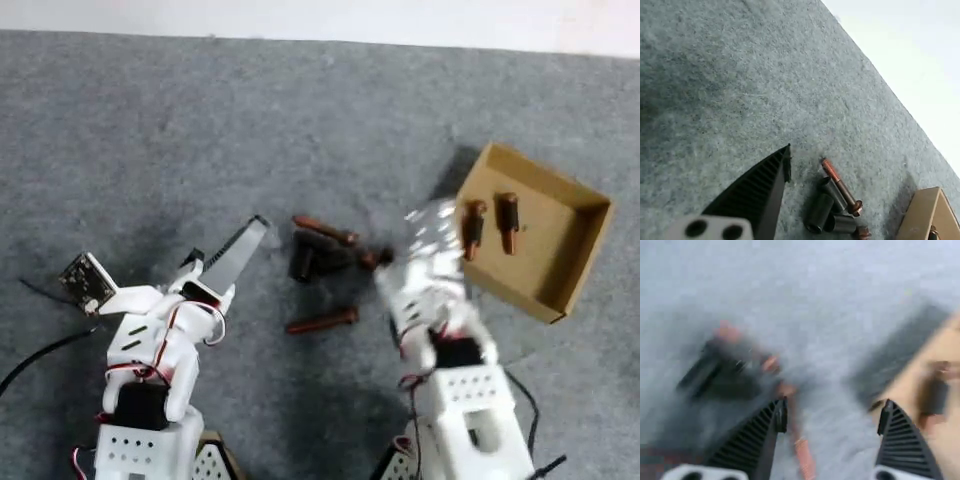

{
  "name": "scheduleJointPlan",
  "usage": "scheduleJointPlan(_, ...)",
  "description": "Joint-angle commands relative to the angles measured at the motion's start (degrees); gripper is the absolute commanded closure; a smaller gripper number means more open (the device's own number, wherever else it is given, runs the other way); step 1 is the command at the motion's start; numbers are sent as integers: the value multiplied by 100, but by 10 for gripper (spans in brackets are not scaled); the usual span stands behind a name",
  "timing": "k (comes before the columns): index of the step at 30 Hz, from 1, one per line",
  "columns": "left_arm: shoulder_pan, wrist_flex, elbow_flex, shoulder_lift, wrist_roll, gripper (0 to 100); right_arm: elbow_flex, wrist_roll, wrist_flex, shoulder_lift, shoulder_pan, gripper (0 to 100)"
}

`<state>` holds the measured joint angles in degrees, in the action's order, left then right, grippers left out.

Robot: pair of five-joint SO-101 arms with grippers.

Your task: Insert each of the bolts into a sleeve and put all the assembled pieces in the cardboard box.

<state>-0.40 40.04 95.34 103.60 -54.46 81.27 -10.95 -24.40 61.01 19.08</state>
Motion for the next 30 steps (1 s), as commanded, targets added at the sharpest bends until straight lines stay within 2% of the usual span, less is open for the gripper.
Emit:
scheduleJointPlan(1, -31, -114, -13, 66, 53, 352, -119, -158, -690, 259, 796, 735)
scheduleJointPlan(6, -48, -114, -13, 66, 53, 352, -242, -211, -1068, 57, 1499, 735)
scheduleJointPlan(13, -57, -114, -22, 66, 62, 352, -233, -985, -1068, -145, 1763, 735)
scheduleJointPlan(22, -57, -114, -22, 66, 62, 352, -268, -1090, -1068, -400, 1692, 735)
scheduleJointPlan(27, -57, -114, -22, 66, 62, 352, -259, -598, -514, -435, 1033, 735)
scheduleJointPlan(30, -48, -114, -22, 66, 62, 352, -251, -659, -207, -444, 804, 735)
